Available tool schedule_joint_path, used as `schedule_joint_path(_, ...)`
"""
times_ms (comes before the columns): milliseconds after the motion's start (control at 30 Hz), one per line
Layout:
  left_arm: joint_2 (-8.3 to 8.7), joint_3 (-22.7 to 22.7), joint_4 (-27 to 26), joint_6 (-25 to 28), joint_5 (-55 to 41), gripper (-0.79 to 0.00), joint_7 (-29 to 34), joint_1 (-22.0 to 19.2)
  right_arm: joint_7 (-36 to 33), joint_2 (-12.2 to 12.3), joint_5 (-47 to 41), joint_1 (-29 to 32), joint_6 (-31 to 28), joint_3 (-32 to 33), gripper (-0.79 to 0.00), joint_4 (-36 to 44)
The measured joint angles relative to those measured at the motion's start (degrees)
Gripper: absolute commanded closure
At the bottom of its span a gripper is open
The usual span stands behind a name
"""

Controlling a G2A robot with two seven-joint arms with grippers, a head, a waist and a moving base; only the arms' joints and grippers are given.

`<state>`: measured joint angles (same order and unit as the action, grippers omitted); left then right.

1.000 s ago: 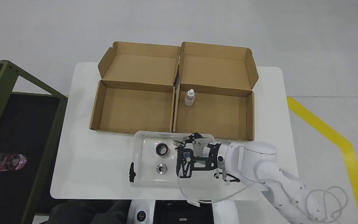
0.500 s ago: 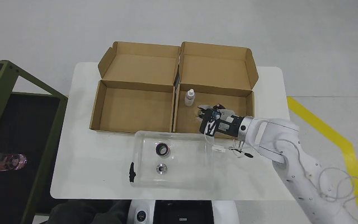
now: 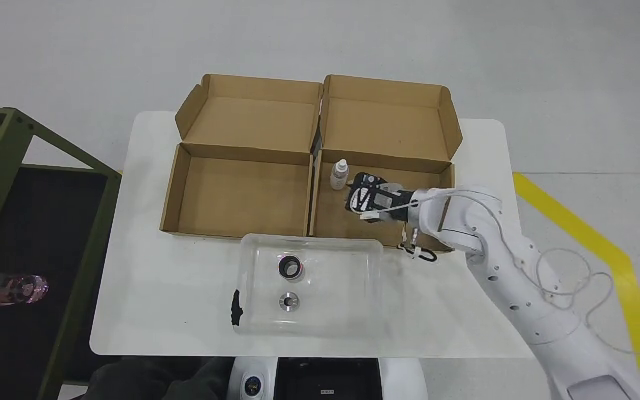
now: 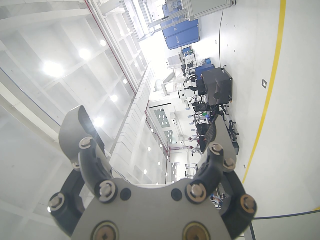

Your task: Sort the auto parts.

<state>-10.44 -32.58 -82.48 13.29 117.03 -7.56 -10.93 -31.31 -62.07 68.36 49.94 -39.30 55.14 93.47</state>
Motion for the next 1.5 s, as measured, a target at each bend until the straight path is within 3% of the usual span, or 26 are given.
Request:
schedule_joint_path(367,0.0,0.0,0.0,0.0,0.0,-0.785,0.0,0.0,-1.77,-1.91,-1.3,-5.21,0.96,-4.48,0.0,-9.25)
schedule_joint_path(500,0.0,0.0,0.0,0.0,0.0,-0.785,0.0,0.0,-1.93,-2.56,-1.18,-6.71,1.56,-5.78,-0.034,-11.93)
schedule_joint_path(933,0.0,0.0,0.0,0.0,0.0,-0.785,0.0,0.0,-1.92,-4.33,-0.57,-9.38,2.89,-8.89,-0.311,-17.47)
schedule_joint_path(1233,0.0,0.0,0.0,0.0,0.0,-0.785,0.0,0.0,-1.55,-3.63,-0.59,-7.98,2.56,-5.81,-0.379,-14.51)
schedule_joint_path(1333,0.0,0.0,0.0,0.0,0.0,-0.785,0.0,0.0,-1.99,-2.89,-0.68,-6.46,2.17,-3.5,-0.391,-12.01)
schedule_joint_path(1433,0.0,0.0,0.0,0.0,0.0,-0.785,0.0,0.0,-2.2,-2.09,-1.01,-4.5,1.67,-0.95,-0.459,-8.89)
schedule_joint_path(1500,0.0,0.0,0.0,0.0,0.0,-0.785,0.0,0.0,-2.07,-1.59,-1.56,-2.99,1.04,0.7,-0.449,-6.53)
